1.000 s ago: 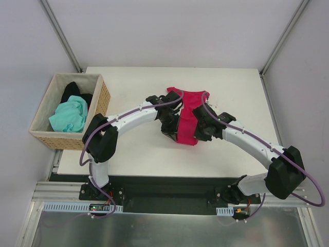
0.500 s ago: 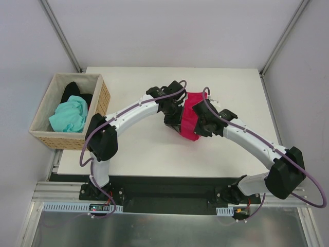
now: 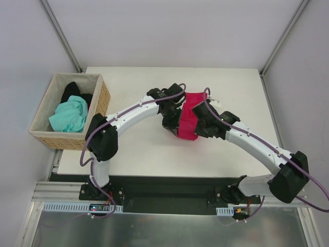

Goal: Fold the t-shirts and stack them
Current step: Grab one side of the 2/3 rectangular tshirt with both arms

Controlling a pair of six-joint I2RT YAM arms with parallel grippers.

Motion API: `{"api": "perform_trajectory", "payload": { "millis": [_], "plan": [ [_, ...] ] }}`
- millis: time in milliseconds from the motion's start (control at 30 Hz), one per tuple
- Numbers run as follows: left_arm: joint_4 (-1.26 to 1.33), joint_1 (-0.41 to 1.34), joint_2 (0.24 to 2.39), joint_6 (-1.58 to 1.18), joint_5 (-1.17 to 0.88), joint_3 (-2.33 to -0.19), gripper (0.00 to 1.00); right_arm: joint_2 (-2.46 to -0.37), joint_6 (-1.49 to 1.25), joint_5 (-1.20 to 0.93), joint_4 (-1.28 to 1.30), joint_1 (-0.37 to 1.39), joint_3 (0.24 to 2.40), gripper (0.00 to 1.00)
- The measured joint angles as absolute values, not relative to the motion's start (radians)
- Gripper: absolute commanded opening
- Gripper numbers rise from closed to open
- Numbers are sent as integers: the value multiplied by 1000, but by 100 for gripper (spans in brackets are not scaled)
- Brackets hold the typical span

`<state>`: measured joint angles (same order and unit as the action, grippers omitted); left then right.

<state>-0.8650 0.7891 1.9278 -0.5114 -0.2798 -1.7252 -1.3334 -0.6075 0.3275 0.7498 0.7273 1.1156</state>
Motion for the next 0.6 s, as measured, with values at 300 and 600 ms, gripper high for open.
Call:
{"api": "perform_trajectory", "payload": {
  "millis": [300, 600],
  "plan": [
    [-873, 825, 1908, -530, -252, -1667, 0, -1275, -631, 395, 778, 791, 1116, 1],
    [-871, 843, 1820, -551, -232, -1614, 0, -1268, -662, 446, 809, 851, 1116, 1]
  ]
}}
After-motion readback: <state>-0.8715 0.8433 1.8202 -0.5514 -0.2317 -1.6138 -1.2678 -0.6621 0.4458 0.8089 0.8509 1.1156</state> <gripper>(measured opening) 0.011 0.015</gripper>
